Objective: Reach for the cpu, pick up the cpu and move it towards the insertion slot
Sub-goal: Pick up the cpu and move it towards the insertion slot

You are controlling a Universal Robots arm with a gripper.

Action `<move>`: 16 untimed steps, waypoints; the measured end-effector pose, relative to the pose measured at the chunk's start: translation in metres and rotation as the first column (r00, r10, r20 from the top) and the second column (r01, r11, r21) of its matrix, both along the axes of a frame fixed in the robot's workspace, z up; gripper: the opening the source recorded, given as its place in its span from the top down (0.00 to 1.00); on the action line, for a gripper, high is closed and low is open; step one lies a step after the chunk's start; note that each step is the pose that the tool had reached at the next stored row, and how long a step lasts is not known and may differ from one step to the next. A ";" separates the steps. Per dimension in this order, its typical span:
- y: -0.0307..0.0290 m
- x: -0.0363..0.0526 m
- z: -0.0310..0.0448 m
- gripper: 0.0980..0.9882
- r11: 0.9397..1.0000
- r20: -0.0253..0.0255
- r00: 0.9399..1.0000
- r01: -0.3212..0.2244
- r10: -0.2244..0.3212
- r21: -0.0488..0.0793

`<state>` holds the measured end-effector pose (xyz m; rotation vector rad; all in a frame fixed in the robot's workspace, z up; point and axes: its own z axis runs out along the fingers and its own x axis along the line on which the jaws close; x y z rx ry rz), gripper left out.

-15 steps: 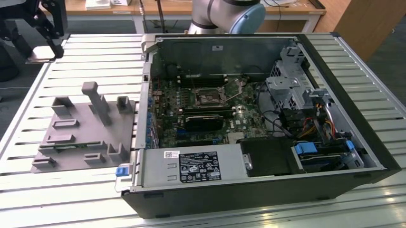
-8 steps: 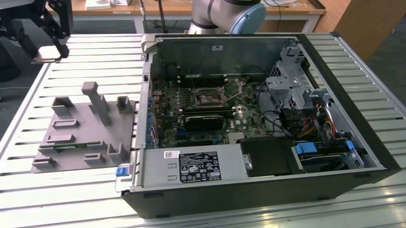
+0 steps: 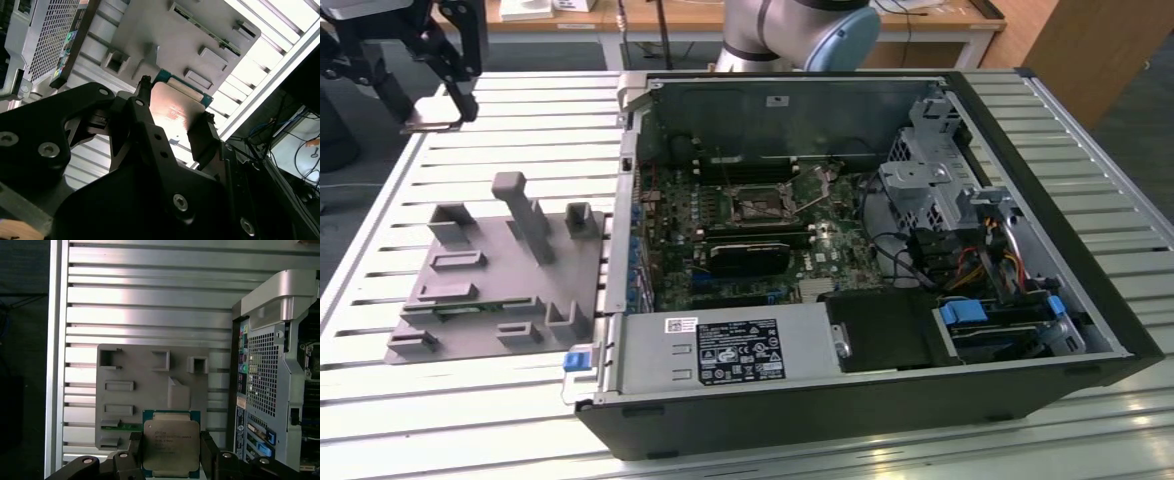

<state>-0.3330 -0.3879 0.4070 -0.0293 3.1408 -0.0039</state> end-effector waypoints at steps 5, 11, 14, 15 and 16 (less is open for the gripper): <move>0.0000 0.0064 0.0000 0.50 1.000 0.000 1.000 0.000 0.000 0.000; 0.0000 0.0142 0.0000 0.50 1.000 -0.001 1.000 0.000 0.000 0.000; 0.0000 0.0178 0.0000 0.50 1.000 -0.001 1.000 0.000 0.000 0.000; 0.0000 0.0190 0.0000 0.50 1.000 -0.001 1.000 0.000 0.000 0.000; 0.0000 0.0202 0.0000 0.50 1.000 -0.001 1.000 0.000 0.000 0.000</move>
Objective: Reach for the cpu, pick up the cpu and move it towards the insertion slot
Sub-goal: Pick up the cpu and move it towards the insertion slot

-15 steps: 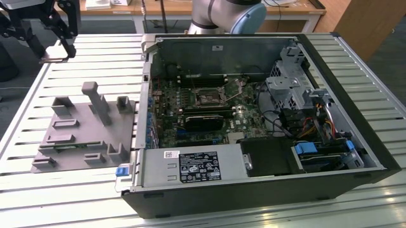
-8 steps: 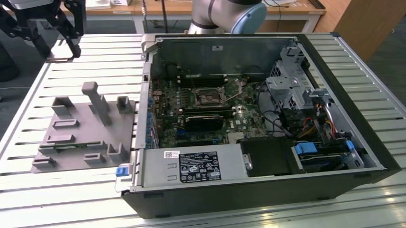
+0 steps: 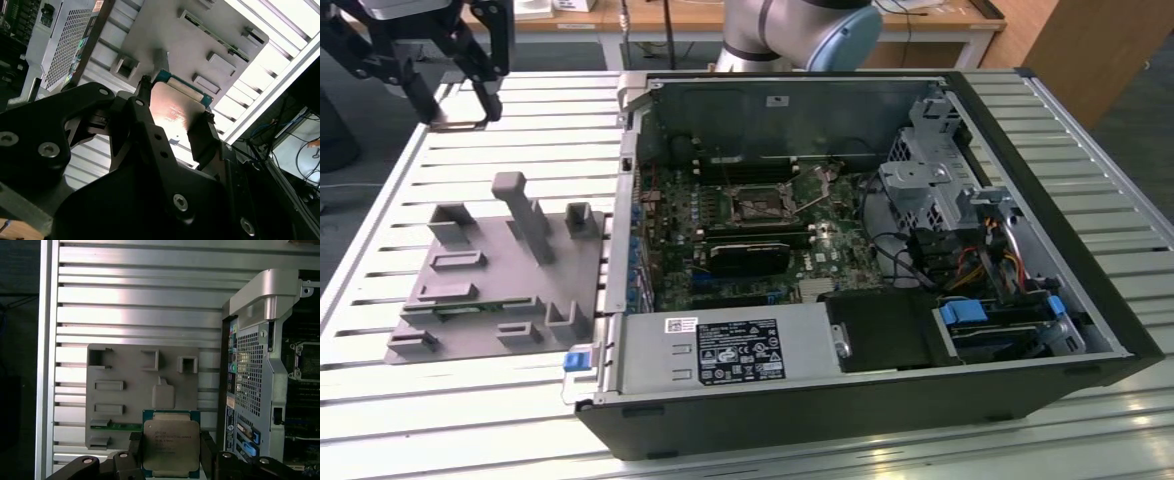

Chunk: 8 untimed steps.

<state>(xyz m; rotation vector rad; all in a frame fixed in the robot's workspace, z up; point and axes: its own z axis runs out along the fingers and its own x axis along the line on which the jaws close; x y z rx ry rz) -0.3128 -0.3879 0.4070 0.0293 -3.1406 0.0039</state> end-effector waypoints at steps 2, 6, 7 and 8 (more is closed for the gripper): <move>0.0000 0.0023 0.0000 0.50 1.000 0.000 1.000 0.000 0.000 0.000; 0.0000 0.0070 0.0000 0.50 1.000 0.000 1.000 0.000 0.000 0.000; 0.0000 0.0082 0.0000 0.50 1.000 -0.001 1.000 0.000 0.000 0.000; 0.0000 0.0094 0.0000 0.50 1.000 -0.001 1.000 0.000 0.000 0.000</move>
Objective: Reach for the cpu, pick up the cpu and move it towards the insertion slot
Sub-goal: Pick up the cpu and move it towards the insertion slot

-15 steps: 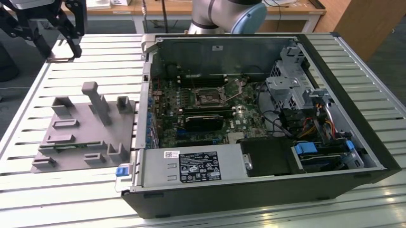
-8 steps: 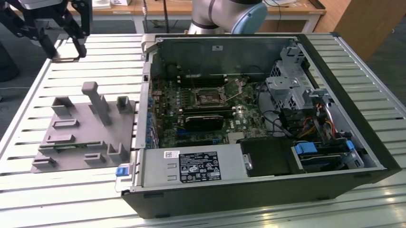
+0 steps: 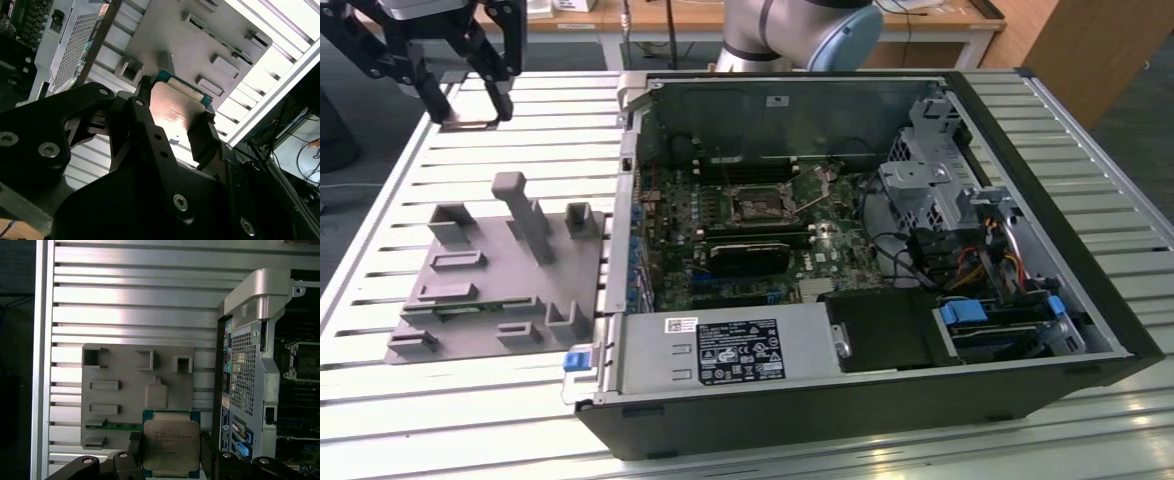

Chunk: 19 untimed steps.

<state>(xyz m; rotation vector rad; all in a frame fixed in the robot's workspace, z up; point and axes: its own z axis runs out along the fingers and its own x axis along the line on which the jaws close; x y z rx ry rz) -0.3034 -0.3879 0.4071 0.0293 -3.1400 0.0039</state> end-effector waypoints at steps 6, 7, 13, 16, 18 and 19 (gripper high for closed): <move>0.0000 0.0086 0.0000 0.50 1.000 -0.001 1.000 0.000 0.000 0.000; 0.0000 0.0100 0.0000 0.50 1.000 -0.001 1.000 0.000 0.000 0.000; 0.0000 0.0182 0.0000 0.50 1.000 -0.002 1.000 0.000 0.000 0.000; 0.0000 0.0402 0.0000 0.50 1.000 -0.004 1.000 0.000 0.000 0.000; 0.0000 0.0429 0.0000 0.50 1.000 -0.005 1.000 0.000 0.000 0.000; 0.0000 0.0443 0.0000 0.50 1.000 -0.005 1.000 0.000 0.000 0.000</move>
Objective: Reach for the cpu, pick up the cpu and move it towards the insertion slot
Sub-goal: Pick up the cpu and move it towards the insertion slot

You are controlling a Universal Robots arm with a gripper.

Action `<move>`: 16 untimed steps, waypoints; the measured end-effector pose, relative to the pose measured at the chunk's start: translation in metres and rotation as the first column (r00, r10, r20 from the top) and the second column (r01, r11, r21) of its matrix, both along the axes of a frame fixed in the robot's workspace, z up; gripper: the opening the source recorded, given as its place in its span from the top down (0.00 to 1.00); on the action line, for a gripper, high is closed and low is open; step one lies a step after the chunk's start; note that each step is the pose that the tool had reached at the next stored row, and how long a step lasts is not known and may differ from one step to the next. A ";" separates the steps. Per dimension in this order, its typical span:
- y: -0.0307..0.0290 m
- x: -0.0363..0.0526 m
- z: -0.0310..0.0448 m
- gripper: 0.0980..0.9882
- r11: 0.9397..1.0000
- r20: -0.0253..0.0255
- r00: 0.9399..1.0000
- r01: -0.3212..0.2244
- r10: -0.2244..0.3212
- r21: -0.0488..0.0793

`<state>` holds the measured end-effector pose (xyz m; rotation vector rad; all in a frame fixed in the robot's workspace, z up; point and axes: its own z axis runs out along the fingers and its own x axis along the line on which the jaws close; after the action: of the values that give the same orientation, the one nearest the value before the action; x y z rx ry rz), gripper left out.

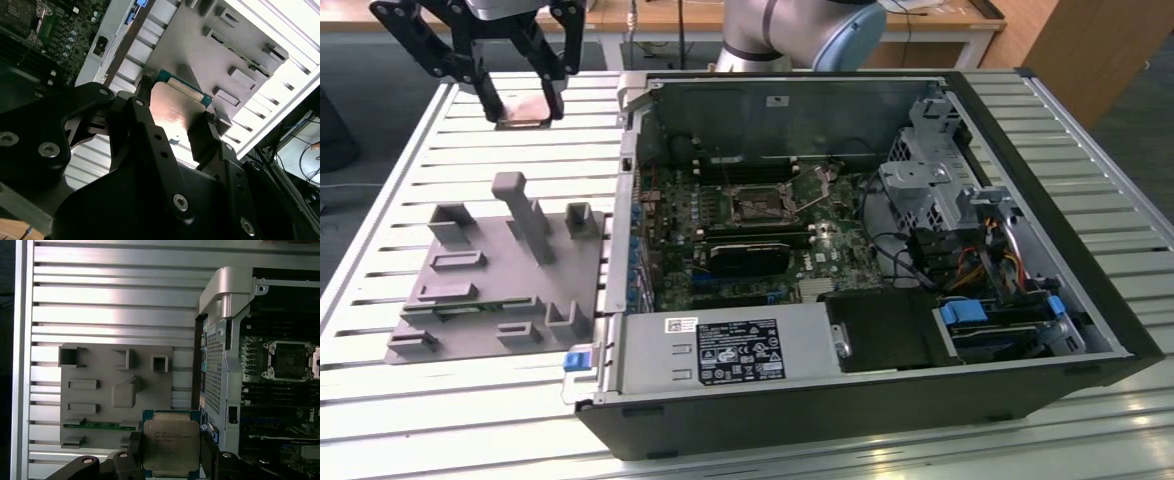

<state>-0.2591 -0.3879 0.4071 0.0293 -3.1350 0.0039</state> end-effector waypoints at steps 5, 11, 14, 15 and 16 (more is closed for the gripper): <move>0.0000 0.0081 0.0000 0.50 1.000 -0.001 1.000 0.000 0.000 0.000; 0.0000 0.0184 0.0000 0.50 1.000 -0.003 1.000 0.000 0.000 0.000; 0.0000 0.0231 0.0000 0.50 1.000 -0.004 1.000 0.000 0.000 0.000; 0.0000 0.0247 0.0000 0.50 1.000 -0.004 1.000 0.000 0.000 0.000; 0.0000 0.0263 0.0000 0.50 1.000 -0.005 1.000 0.000 0.000 0.000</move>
<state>-0.2329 -0.3879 0.4071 0.0293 -3.1303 0.0038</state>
